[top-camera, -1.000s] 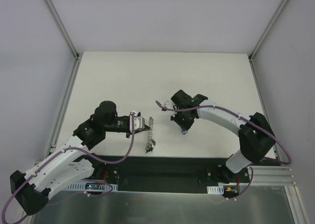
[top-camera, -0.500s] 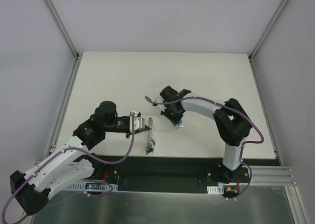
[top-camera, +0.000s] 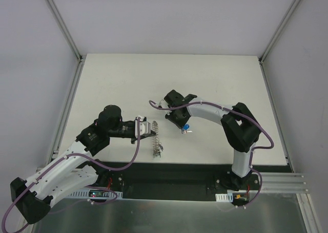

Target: Put the keys on the keyring

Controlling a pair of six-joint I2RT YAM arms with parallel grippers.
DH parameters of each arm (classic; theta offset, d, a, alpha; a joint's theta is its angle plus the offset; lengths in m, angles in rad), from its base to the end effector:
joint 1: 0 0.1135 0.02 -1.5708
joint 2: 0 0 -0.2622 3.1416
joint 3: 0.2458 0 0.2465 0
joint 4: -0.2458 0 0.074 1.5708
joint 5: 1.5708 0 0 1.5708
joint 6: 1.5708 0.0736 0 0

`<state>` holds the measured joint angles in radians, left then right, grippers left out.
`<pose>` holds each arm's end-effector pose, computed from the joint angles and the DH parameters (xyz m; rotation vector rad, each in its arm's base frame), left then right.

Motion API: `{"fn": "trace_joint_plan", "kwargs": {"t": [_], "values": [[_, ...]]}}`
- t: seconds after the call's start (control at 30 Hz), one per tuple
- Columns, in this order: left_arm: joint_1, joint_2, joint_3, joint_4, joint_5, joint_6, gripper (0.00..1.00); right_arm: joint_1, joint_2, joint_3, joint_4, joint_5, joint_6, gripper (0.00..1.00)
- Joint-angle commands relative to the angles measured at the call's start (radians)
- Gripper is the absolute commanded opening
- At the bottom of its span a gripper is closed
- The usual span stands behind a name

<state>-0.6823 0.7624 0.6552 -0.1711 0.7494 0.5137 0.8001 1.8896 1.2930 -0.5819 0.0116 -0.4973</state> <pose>0.1217 -0.1634 0.2935 1.4311 1.1677 -0.8064 0.2724 0.2793 0.1414 -1.6596 2.1943 0.0667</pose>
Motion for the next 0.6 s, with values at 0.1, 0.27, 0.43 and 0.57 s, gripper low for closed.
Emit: {"fn": "trace_joint_plan", "kwargs": {"t": [0.1,0.27,0.43,0.57], "values": [[-0.011,-0.008,0.02,0.042,0.025,0.008,0.0,0.004,-0.056,0.0,0.002,0.034,0.052,0.3],[-0.011,-0.002,0.02,0.042,0.025,0.009,0.0,-0.019,-0.144,-0.053,0.057,-0.034,0.124,0.39],[-0.011,0.002,0.02,0.042,0.028,0.006,0.0,-0.047,-0.196,-0.101,0.086,-0.096,0.21,0.39],[-0.011,0.003,0.02,0.042,0.027,0.006,0.0,-0.084,-0.178,-0.106,0.086,-0.139,0.246,0.32]]}}
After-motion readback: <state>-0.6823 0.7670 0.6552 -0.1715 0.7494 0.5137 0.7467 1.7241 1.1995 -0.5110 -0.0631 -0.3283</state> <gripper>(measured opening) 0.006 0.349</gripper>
